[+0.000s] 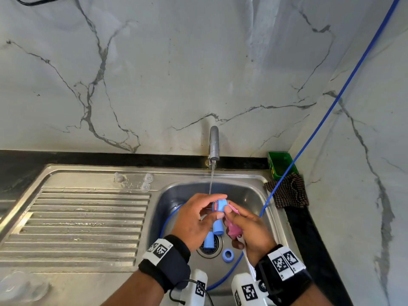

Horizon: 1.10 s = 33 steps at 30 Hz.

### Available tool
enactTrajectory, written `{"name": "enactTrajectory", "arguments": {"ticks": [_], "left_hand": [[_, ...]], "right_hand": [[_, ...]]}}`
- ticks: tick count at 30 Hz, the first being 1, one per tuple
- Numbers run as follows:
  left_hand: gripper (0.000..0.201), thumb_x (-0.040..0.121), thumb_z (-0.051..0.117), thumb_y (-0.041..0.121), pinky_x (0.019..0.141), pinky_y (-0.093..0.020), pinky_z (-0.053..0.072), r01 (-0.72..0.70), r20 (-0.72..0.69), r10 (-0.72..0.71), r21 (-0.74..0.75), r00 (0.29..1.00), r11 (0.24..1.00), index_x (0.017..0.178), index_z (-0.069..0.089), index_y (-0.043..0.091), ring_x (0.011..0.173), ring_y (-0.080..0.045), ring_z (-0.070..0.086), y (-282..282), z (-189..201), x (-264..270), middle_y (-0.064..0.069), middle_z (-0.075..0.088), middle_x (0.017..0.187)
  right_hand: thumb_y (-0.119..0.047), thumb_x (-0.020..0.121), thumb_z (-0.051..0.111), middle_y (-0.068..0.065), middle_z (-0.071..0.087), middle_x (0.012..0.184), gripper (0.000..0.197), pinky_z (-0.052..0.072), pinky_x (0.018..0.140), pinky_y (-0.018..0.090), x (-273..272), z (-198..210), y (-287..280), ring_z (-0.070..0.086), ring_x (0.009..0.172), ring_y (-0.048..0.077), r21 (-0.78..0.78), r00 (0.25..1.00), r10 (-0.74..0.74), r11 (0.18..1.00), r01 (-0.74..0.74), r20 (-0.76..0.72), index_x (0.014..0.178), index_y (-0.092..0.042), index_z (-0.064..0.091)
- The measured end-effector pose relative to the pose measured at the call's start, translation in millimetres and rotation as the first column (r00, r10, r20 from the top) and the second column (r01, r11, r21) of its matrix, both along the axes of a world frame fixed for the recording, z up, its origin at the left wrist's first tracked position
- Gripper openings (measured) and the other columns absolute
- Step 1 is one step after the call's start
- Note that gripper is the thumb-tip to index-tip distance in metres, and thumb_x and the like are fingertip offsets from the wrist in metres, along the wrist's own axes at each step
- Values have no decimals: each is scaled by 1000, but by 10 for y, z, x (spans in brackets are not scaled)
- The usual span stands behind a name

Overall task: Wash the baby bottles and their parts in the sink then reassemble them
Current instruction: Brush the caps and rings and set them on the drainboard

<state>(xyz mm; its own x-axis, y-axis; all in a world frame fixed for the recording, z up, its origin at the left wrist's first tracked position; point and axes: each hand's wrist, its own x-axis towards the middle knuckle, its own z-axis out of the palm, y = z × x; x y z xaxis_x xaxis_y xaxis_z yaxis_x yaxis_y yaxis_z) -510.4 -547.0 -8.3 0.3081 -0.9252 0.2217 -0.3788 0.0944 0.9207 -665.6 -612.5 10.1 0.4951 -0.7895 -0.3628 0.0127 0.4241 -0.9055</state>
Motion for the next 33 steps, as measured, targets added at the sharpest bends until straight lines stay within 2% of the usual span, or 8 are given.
{"name": "enactTrajectory", "arguments": {"ticks": [5,9,13,18,22,26,29,33], "left_hand": [[23,94,69,25,73,-28,59,-15,-338,55,119,940,993,115,72,15,85,-19,73,-3,119,96,-6,76,96],[63,90,59,55,52,-25,52,61,-415,68,291,907,955,98,68,-7,56,-17,64,26,230,164,-10,70,68],[65,82,60,70,69,-26,58,63,-334,6,196,942,979,120,67,17,82,-13,72,78,113,219,-5,74,99],[50,93,67,10,98,-19,49,250,-20,-249,43,968,967,136,61,36,124,-11,56,106,12,232,11,55,133],[43,92,70,11,91,-17,50,117,-35,-115,60,993,991,129,66,33,103,-12,66,52,40,148,1,64,111],[19,102,57,24,67,-25,56,38,-305,10,152,952,988,112,70,14,69,-13,71,-27,189,-14,-6,74,82],[47,105,45,37,55,-28,55,21,-354,76,262,932,965,93,67,-3,53,-18,65,-55,267,-99,-6,69,61],[46,96,48,46,67,-32,60,51,-348,28,215,937,975,117,65,8,77,-17,73,-105,180,-120,-7,73,92]], "right_hand": [[-24,94,63,-6,54,64,25,29,46,19,90,130,137,36,55,8,-210,992,127,970,-123,7,115,-31,76],[5,90,65,-14,65,61,36,42,52,7,133,190,166,55,50,-3,-358,981,195,915,-188,-18,123,-10,67],[-7,89,72,-8,61,64,29,34,44,14,155,39,146,46,49,2,-247,998,60,967,-66,-28,116,-14,75],[-35,79,76,9,41,71,31,23,44,23,82,-65,76,35,53,14,-67,1000,-26,997,26,-4,109,-31,78],[-39,84,71,8,39,72,29,23,44,21,23,-25,35,33,53,13,-84,1000,21,996,-22,-10,112,-32,77],[-19,92,68,-8,54,61,28,32,43,17,-32,74,-30,40,50,5,-221,989,148,964,-146,-9,117,-28,74],[4,90,65,-13,66,60,33,42,49,8,-71,159,-77,56,49,-2,-302,979,201,932,-199,-26,114,-18,69],[-10,91,70,-12,58,59,30,30,43,17,-123,16,-225,42,50,4,-201,992,126,971,-129,-31,119,-19,73]]}}
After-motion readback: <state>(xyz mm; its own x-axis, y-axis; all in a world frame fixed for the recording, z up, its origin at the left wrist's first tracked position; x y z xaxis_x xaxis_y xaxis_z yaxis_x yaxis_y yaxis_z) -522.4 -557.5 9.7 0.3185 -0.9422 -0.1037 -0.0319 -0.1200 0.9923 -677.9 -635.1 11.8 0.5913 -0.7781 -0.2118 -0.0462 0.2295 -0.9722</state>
